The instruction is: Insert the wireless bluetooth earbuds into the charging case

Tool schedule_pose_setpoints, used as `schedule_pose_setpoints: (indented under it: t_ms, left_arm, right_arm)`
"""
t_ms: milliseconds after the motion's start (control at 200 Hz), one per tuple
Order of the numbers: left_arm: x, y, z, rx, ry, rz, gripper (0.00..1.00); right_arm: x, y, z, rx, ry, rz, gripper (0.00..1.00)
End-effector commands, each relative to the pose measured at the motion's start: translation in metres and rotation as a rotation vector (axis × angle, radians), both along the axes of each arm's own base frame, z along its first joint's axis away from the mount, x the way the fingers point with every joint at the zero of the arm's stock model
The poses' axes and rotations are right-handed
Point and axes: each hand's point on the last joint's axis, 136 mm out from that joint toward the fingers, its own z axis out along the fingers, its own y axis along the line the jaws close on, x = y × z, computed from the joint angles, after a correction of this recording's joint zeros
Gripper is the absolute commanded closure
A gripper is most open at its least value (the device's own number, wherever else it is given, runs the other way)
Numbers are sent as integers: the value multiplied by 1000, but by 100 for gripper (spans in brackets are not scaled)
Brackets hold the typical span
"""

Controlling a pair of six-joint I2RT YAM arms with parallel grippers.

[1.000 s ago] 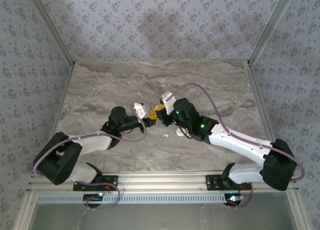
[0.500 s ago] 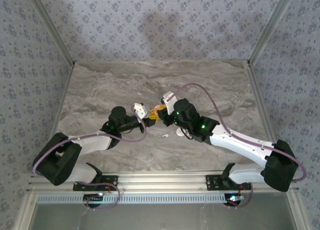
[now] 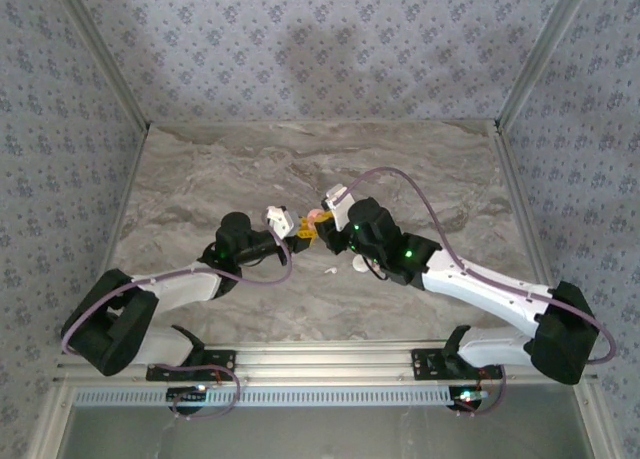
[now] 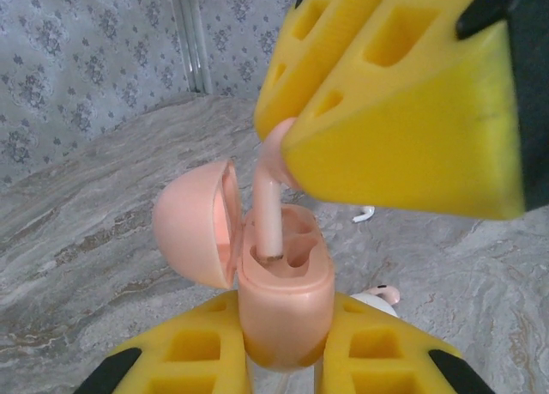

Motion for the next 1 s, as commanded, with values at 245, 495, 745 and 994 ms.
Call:
schedule_pose_setpoints:
  t_ms: [245, 495, 745, 994]
  left_arm:
    - [2, -3, -7, 80, -93, -1, 88]
    - [6, -6, -15, 74, -73, 4, 88]
    - [3, -8, -15, 74, -82, -19, 88]
    - [-1, -8, -18, 104, -109, -44, 88]
  right_arm:
    - [-5, -14, 26, -33, -64, 4, 80]
    - [-3, -20, 16, -16, -19, 4, 80]
    - [-4, -24, 6, -1, 38, 59, 80]
    - [-10, -29, 0, -61, 62, 114, 80]
